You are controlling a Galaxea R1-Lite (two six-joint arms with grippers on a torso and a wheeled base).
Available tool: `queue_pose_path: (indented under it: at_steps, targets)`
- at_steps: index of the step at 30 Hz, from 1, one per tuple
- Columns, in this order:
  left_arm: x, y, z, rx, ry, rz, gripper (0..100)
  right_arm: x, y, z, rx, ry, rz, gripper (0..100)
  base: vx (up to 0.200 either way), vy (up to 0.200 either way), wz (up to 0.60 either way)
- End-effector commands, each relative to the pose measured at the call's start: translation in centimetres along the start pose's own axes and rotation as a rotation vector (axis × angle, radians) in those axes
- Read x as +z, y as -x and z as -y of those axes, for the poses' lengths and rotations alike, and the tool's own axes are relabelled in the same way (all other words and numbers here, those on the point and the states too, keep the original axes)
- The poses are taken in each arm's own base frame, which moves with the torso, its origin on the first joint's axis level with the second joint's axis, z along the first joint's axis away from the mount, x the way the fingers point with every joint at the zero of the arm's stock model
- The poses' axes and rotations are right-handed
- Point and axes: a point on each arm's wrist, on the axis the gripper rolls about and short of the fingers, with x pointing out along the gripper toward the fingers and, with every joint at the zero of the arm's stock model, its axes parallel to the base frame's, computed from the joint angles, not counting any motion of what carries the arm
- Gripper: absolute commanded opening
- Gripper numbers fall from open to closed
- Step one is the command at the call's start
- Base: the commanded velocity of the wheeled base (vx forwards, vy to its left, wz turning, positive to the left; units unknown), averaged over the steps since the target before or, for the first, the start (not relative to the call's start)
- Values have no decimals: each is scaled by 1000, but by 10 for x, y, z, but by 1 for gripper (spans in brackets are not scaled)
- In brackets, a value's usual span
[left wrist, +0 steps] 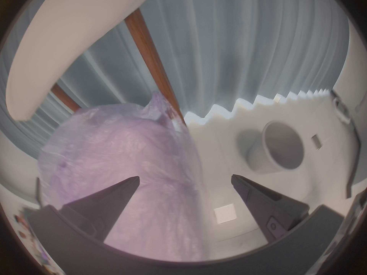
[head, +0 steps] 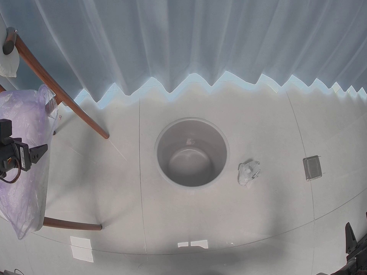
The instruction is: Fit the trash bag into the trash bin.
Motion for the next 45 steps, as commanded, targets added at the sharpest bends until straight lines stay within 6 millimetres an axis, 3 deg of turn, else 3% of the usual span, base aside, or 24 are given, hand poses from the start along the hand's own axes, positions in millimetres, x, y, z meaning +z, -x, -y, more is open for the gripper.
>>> queue_pose_path:
  at_steps: [1, 12, 34, 35, 45]
  targets:
    - [3, -17, 19, 50, -182, -79, 100, -5, 0, 0, 0, 0, -5, 100, 0, 0, 0]
    - [0, -56, 35, 107, -289, -130, 100, -5, 0, 0, 0, -3, -4, 100, 0, 0, 0]
    - [4, -57, 15, 272, -316, -128, 100, -5, 0, 0, 0, -1, -4, 100, 0, 0, 0]
    - [3, -57, 14, 279, -315, -135, 0, -5, 0, 0, 0, -1, -4, 100, 0, 0, 0]
    - [1, -57, 9, 292, -302, -140, 0, -5, 0, 0, 0, -1, -4, 100, 0, 0, 0]
